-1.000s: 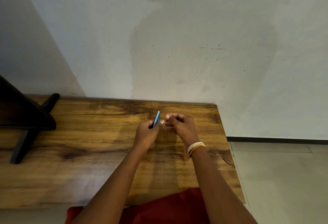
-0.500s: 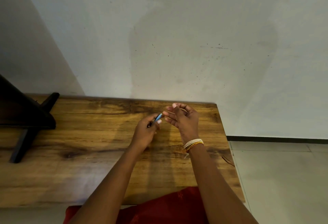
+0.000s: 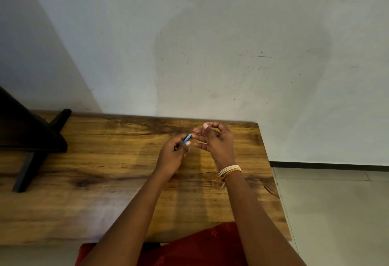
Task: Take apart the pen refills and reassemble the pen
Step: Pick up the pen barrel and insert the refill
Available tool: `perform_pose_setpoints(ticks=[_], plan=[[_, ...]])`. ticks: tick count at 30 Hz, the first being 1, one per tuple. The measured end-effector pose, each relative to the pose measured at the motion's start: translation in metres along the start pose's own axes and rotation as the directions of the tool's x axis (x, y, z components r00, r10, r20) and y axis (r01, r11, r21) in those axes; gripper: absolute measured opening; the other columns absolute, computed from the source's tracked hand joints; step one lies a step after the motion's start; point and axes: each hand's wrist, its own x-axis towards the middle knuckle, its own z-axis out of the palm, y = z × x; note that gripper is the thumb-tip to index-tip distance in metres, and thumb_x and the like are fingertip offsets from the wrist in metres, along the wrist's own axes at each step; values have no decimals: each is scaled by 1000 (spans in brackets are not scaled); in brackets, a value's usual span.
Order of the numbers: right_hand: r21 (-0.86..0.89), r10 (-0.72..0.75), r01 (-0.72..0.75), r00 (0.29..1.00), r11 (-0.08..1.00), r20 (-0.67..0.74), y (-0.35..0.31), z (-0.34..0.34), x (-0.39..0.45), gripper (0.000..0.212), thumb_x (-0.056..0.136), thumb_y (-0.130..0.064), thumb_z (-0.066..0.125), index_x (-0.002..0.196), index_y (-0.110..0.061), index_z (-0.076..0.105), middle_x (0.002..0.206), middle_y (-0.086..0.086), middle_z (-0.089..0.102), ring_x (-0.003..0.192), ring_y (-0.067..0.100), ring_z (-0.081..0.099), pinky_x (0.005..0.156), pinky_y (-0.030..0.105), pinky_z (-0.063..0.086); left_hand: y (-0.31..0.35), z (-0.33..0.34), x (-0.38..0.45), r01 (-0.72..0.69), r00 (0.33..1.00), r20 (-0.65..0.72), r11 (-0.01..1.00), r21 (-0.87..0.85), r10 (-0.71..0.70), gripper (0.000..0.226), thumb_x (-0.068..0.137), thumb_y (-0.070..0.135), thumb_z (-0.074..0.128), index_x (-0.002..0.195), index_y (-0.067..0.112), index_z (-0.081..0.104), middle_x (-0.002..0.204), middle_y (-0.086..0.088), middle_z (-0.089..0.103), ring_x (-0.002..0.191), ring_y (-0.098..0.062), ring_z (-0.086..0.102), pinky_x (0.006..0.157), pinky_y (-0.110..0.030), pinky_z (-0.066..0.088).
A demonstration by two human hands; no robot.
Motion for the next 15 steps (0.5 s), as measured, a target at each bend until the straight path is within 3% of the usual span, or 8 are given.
perform_pose_setpoints(ticks=[7,15], plan=[[4,9,-9,1000,1000,7,0,0,0,6,97,-13,53,97,-8,50,87,17,73,76,26,75,55,31,58,2,-1,0,-14,1000,3,1000,-10,14,24,93,13,52,113,26,59,80,3,61,71,-7,56,57,-13,48],[-111,-38,40,999,993,20,4,1,1,8,96,-14,54,99,-6,52,89,19,73,78,23,75,56,32,60,-1,-2,1,-31,1000,5,999,18,31,26,93,12,53,117,17,61,81,6,62,72,-7,57,64,-25,48]])
